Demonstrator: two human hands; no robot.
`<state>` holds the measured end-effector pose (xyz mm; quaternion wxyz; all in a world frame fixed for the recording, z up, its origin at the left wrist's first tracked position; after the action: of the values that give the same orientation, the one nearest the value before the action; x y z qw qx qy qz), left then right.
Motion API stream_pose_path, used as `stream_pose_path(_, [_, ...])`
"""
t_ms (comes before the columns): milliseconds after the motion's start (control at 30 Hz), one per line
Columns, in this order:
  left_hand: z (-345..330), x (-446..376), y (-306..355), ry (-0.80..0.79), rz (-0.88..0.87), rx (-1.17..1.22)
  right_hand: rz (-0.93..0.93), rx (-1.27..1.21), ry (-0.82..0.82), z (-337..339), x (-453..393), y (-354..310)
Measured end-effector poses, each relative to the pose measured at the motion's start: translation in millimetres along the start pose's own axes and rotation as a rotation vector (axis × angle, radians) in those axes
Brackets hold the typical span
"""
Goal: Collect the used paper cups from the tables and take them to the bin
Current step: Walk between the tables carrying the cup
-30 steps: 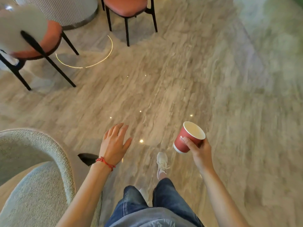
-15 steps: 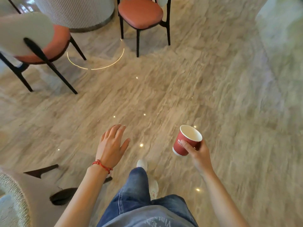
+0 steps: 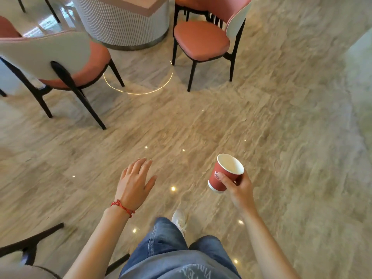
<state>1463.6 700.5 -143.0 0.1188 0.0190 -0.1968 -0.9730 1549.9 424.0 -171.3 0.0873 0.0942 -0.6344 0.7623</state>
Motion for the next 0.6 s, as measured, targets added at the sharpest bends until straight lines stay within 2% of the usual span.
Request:
stream_pose_path(133, [15.8, -28.5, -30.6, 0.054, 0.083, 0.018, 0.019, 0.022, -0.098, -54.5, -37.5, -24.8])
stream_pose_path(400, [47.8, -37.1, -115.9, 0.208, 0.404, 0.071, 0.046, 0.101, -0.485, -204.9, -87.4, -64.7])
stream_pose_path(600, [61.7, -38.6, -203.8, 0.345, 0.651, 0.042, 0.068, 0.176, -0.763, -344.2, -117.2, -71.1])
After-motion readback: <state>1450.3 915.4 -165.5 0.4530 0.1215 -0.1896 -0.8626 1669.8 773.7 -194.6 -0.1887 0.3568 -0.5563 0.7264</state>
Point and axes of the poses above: each hand's wrist, its own x-axis away from the middle knuckle, its own z-axis out of the back of the hand, y = z × x, the point moved 5 cm from there along -x, towards the middle knuckle, and after that the axes turned 3 degrees about y, right-handed, at the moved point
